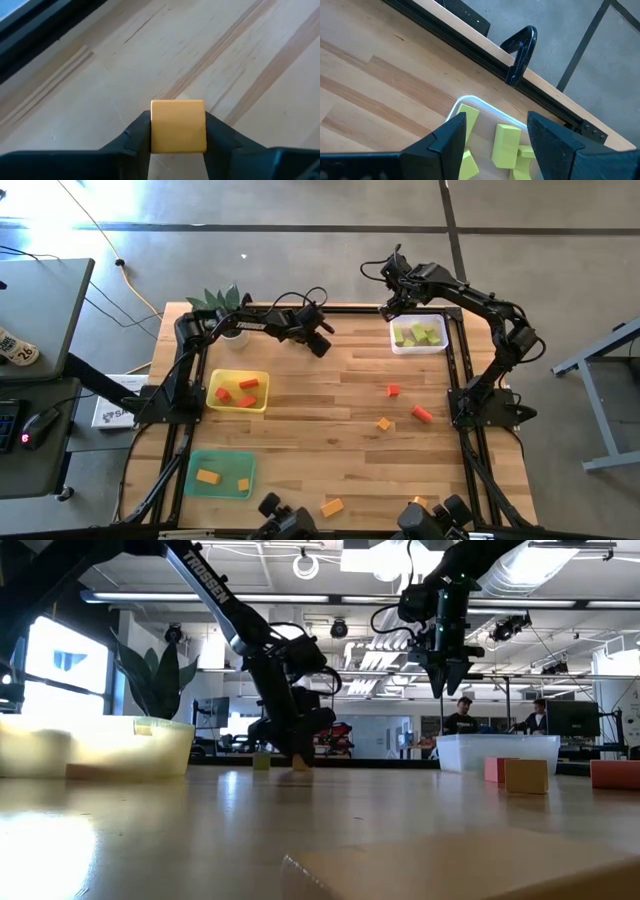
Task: Sort & place blocks by color
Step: Put the yellow block into the green bin
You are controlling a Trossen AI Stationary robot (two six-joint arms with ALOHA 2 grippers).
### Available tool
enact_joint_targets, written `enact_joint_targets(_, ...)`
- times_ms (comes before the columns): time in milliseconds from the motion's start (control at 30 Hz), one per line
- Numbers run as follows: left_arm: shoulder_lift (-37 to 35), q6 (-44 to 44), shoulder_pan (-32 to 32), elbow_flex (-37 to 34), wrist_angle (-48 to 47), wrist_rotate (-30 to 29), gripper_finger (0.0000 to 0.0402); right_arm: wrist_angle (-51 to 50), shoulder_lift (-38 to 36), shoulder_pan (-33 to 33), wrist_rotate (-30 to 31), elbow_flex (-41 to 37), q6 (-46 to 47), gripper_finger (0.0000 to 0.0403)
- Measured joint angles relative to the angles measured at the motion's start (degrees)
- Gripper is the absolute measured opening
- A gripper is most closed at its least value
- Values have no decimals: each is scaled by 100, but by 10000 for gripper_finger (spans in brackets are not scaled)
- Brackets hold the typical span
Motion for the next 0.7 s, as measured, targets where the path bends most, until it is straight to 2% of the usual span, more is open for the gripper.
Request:
enact_joint_targets(167,-18,341,-96,0,-35,-1,106,1,0,0,0,0,0,197)
enact_joint_targets(333,-244,529,-196,0,-503,31,106,-1,0,0,-19,0,-1,197)
enact_joint_targets(600,-1126,733,-389,0,-1587,336,106,-3,0,1,-298,0,-1,197)
enact_joint_targets(700,-1568,946,-512,0,-2194,318,106,-154,2,23,-665,0,-41,197)
